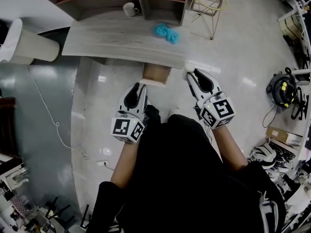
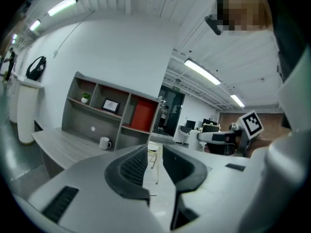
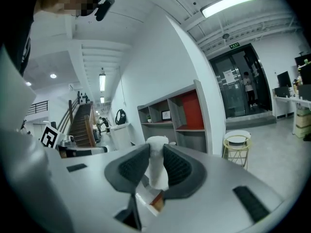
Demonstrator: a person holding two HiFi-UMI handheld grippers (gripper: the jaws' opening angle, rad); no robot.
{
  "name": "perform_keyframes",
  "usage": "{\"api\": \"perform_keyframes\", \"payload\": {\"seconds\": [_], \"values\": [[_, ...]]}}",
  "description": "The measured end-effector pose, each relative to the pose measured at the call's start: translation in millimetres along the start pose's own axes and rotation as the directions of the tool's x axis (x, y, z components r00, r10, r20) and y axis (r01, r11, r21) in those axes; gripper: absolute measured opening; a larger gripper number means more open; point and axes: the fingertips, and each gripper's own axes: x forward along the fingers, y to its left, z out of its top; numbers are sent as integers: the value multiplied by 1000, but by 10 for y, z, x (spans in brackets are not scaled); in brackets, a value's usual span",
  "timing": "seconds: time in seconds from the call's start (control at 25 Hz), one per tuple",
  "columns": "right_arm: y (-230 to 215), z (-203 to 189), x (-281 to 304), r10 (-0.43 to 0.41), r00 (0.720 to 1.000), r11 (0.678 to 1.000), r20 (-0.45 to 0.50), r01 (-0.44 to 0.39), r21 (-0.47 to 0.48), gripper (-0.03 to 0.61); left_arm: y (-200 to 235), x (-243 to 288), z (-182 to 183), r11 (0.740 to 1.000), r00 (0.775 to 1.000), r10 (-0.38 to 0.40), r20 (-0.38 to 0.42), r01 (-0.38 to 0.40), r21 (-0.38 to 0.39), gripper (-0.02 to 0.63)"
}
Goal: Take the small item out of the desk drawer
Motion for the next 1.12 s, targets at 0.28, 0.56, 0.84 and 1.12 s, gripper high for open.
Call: {"api": "perform_keyframes", "payload": {"seconds": [0.28,0.56,0.84,1.12], "values": [[-143,37,-140,-83,997,995,4,83,-48,91,-123,92,52,990,1000,18,-19,-15,137,37],[-217,77,-224,-166,986,984,21,167,-67,91,25,224,218,994,1000,-27,-3,27,103,28],[-229,31,-274,-262,965,964,19,262,-48,91,194,314,331,990,997,-80,1,79,120,28],[-110,150,-220,-305,952,948,35,307,-89,89,378,369,428,992,995,-100,12,99,77,28]]}}
